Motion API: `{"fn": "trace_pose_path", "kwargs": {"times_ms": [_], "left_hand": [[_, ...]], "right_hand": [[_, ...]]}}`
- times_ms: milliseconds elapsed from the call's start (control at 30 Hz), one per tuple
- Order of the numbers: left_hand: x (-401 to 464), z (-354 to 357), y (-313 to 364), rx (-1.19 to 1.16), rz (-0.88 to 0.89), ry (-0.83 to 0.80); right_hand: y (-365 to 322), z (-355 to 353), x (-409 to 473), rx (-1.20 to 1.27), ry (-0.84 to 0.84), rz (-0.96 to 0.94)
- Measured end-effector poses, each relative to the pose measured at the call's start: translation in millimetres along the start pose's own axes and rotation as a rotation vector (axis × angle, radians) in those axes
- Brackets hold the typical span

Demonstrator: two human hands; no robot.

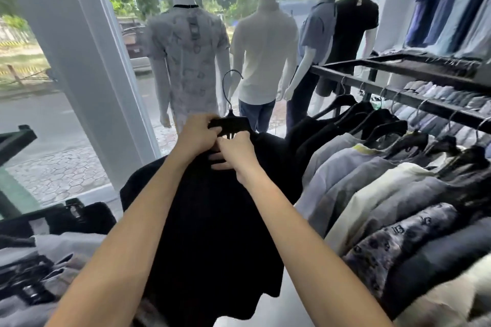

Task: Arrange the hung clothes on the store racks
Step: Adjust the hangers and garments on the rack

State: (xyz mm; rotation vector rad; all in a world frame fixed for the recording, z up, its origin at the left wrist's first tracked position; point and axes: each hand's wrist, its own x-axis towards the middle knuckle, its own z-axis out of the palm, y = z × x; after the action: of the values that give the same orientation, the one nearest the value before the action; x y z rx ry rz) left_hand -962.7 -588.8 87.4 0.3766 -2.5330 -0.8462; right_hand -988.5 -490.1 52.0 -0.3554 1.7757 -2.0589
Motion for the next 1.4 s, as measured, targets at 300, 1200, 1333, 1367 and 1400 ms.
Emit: {"fn": "trace_pose_path", "kwargs": {"times_ms": [300,1200,1333,1367,1400], "left_hand": [[50.2,90.6,68.5,0.028,0.154,-0.079],[111.2,158.2,94.4,0.034,0.137,-0.101],[85.3,125.7,81.2,0.050,0.137,-0.086],[77.4,116.9,77.8,0.039,0.136,-0.097],[68.4,107.2,74.9,0.031,0.134,-0.112]], "right_hand": [[-11.8,-101.7,42.6,0.037,0.204,-0.005],[-25.2,-220.5,84.0,-0.471,0.393,-0.033],[-19.1,-186.8,59.7,-0.454,0.404,-0.059],[-16.2,-177.7,52.0,-0.450,0.420,-0.066],[-13.6,-168.0,43.4,-0.457,0.433,-0.077]]}}
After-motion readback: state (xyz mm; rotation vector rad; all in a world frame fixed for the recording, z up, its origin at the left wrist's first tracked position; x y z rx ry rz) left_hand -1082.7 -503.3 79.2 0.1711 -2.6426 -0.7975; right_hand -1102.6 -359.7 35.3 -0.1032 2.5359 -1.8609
